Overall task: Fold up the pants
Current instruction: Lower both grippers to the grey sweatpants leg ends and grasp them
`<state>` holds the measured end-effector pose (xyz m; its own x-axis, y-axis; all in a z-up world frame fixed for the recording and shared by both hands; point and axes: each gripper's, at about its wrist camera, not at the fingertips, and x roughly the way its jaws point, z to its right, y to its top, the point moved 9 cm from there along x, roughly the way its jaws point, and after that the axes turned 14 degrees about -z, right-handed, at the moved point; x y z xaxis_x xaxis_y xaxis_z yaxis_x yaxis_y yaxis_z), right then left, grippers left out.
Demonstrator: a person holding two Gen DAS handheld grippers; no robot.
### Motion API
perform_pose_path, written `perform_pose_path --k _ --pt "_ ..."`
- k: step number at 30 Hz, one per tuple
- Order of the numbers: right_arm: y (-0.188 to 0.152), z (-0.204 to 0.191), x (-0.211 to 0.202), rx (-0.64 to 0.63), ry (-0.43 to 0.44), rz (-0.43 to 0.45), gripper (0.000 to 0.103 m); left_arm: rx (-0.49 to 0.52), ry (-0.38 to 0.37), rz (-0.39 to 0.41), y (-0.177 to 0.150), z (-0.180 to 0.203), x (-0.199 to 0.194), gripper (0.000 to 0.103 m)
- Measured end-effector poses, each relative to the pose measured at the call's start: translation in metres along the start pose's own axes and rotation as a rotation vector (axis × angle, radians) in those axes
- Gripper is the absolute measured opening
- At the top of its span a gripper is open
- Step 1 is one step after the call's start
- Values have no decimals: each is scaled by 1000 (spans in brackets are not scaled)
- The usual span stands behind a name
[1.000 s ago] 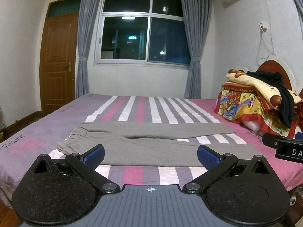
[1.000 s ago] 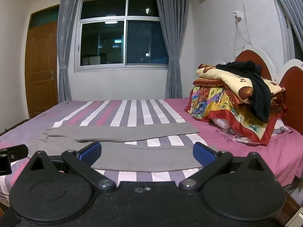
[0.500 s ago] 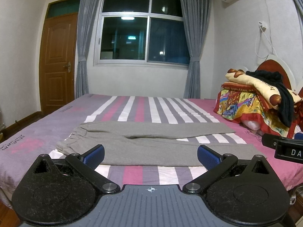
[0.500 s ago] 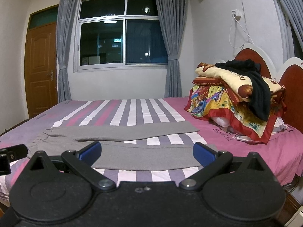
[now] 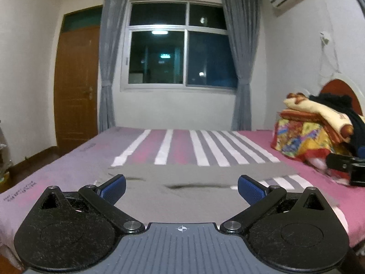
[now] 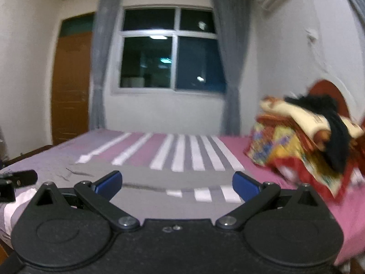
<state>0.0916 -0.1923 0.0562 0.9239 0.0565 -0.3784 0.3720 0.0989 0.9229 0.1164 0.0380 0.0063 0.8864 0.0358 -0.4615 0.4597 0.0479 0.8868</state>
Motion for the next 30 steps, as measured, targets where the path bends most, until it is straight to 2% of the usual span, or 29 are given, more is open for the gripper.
perform_pose_path --k 6,9,12,14,16,18,20,21,22,23,24,27,29,30 --pt "34 -8 51 -69 56 -24 103 -37 -35 -42 34 -38 54 103" --pt "41 -8 80 -93 54 -58 103 -10 -34 -70 44 -56 89 103" --pt "46 -8 116 -67 100 -112 103 -12 -55 -114 50 -77 129 103" --pt "49 -8 145 -58 148 -161 103 -12 -42 -128 55 -97 161 103" --pt "47 -13 181 -61 203 -240 102 16 -17 -162 59 -118 197 103" --pt "47 -20 221 -88 227 -300 103 32 -26 -199 64 -144 241 103" --pt "49 -30 261 -123 259 -333 96 55 7 -250 67 -170 285 103" --pt "51 -34 279 -139 269 -342 81 78 27 -270 69 -181 307 101" --pt "52 -39 304 -154 279 -374 58 101 43 -287 71 -193 328 80" --pt "52 -45 323 -157 298 -400 52 116 66 -332 72 -207 354 60" --pt "53 -50 344 -161 313 -418 53 115 72 -369 72 -217 376 60" --pt "58 -68 406 -224 350 -445 60 105 75 -439 74 -248 438 63" --pt "59 -79 445 -294 365 -458 59 125 69 -460 76 -260 474 93" --pt "59 -85 460 -321 373 -460 59 135 62 -466 75 -265 487 94"
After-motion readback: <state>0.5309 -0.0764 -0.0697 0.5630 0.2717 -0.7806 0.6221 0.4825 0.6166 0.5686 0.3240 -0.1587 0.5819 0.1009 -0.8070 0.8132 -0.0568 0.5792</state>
